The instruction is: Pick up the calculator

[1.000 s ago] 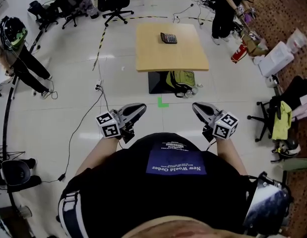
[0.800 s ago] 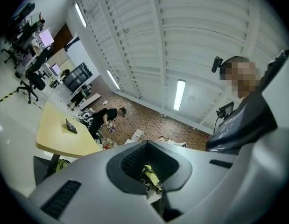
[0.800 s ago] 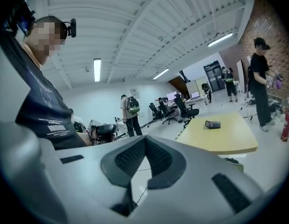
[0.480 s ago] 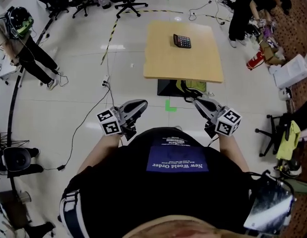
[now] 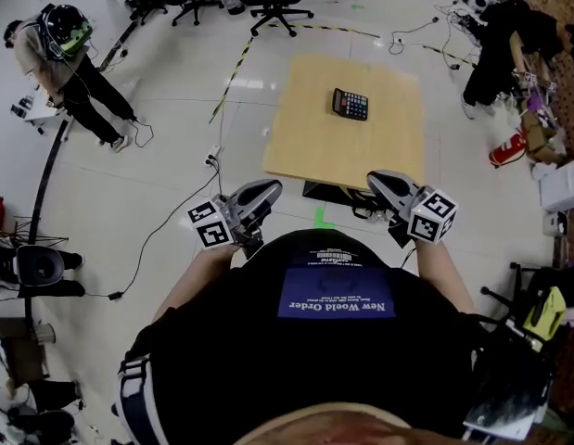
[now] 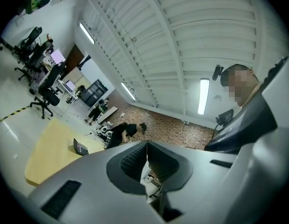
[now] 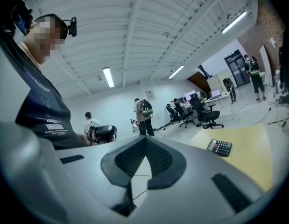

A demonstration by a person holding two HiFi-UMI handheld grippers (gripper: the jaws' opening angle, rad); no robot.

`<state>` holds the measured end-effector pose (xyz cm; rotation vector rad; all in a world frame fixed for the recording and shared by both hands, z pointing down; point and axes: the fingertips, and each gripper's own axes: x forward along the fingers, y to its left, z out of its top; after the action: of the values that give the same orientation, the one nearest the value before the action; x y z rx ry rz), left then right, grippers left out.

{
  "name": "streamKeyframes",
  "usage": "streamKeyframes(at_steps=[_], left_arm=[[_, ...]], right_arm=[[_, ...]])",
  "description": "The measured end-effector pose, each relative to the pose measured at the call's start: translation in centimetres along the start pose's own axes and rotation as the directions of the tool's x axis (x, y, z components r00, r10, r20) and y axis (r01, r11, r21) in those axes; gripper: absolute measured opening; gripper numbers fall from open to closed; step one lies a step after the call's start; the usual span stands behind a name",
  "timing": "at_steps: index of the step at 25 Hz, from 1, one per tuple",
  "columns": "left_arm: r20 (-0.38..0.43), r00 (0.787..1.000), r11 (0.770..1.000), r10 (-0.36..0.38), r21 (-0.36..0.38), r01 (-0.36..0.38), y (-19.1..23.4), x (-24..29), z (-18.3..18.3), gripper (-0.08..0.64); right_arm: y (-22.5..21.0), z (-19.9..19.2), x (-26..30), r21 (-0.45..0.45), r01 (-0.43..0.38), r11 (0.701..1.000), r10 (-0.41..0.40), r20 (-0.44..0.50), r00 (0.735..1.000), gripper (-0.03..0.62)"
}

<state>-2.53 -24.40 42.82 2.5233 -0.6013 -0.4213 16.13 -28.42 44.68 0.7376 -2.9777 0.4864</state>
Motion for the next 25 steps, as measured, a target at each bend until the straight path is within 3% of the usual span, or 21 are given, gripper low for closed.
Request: streamKeyframes(at_steps=[7, 13, 17, 21, 25], left_arm=[[-0.042, 0.999, 1.0, -0.016, -0.021, 0.015, 5.2, 3.6, 1.1, 0.008], [-0.076, 0.99, 0.992, -0.116, -0.051, 0.112, 13.8, 5.4, 3.5, 0.008], [-0.14, 0.969, 0.975, -0.203, -0.116, 0.187, 19.7, 6.0, 6.8, 0.009], [-0.171, 0.948, 0.96, -0.269, -0.132, 0.248, 23.8, 6.7, 9.9, 0.008], [-0.197, 0.934, 0.95, -0.298, -0.156, 0.27, 26.8, 7.1, 10.1, 0.009]], right_arm=[[-6.2, 1.1, 1.6, 0.032, 0.046, 0.998, -0.046, 0.004, 0.999, -0.015], [-10.6, 1.9, 6.8, 0.018, 0.147, 0.989, -0.147, -0.004, 0.989, -0.015], [-12.0, 3.3, 11.2, 0.051, 0.243, 0.969, -0.243, -0.007, 0.97, -0.015], [-13.8, 4.6, 14.4, 0.1, 0.32, 0.942, -0.321, -0.002, 0.947, -0.015], [-14.4, 4.6, 17.0, 0.086, 0.333, 0.939, -0.33, -0.043, 0.943, -0.015]])
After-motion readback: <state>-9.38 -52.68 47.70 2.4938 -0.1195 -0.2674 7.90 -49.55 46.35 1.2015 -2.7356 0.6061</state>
